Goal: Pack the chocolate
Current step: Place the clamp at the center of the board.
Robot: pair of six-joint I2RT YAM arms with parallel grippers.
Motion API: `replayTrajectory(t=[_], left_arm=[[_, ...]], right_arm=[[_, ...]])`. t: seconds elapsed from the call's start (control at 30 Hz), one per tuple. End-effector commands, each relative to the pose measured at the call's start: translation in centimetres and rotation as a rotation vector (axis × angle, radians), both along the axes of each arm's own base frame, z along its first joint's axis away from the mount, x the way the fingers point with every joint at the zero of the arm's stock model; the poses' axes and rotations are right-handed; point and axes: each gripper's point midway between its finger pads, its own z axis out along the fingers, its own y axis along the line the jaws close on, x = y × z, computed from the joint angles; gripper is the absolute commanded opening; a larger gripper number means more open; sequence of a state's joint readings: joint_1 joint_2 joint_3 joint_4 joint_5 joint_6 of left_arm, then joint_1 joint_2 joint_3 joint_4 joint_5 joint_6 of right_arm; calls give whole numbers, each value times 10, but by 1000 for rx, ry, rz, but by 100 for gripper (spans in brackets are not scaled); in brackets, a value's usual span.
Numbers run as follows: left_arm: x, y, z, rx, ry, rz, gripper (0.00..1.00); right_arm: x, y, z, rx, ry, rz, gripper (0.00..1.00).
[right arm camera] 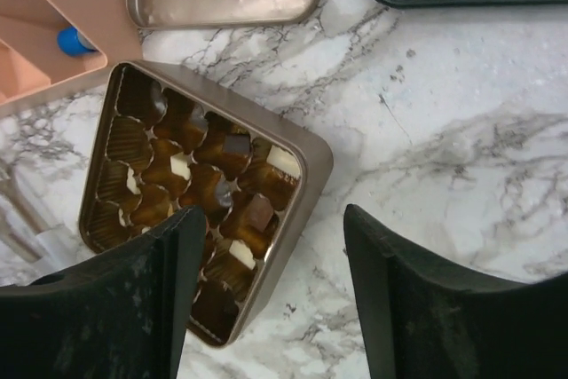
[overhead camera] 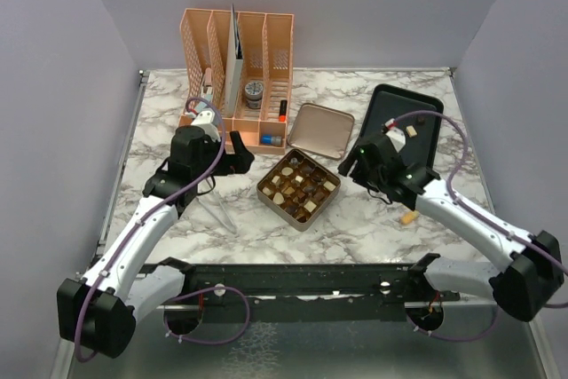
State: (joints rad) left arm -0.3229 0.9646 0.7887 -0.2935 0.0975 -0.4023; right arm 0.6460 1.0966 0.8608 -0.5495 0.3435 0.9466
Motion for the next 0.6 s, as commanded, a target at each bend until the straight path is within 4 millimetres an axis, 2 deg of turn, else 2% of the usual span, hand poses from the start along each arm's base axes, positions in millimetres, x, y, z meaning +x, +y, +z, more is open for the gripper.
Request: replayTrajectory(t=[0.0, 0.03, 0.17, 0.27, 0.4, 0.47, 0.57], left_arm=[[-7, -25, 3, 3, -30, -195, 99], [-7, -24, 3, 5, -26, -186, 99], [-11, -20, 5, 13, -32, -170, 99], [-14, -14, 8, 26, -47, -148, 99], [-15, -11, 12, 36, -56, -131, 99], [-15, -10, 12, 42, -54, -120, 99], [-15, -8, 11, 54, -52, -105, 99]], right_arm=[[44, 17, 12, -62, -95, 20, 62], [53, 18, 4, -104, -90, 29, 59], [88, 26, 3, -300, -126, 134, 50], [112, 35, 2, -426, -151, 279, 47], [136, 46, -19, -559, -128, 451, 43], [145, 47, -33, -573, -97, 496, 44], [154, 59, -45, -494, -129, 613, 47]])
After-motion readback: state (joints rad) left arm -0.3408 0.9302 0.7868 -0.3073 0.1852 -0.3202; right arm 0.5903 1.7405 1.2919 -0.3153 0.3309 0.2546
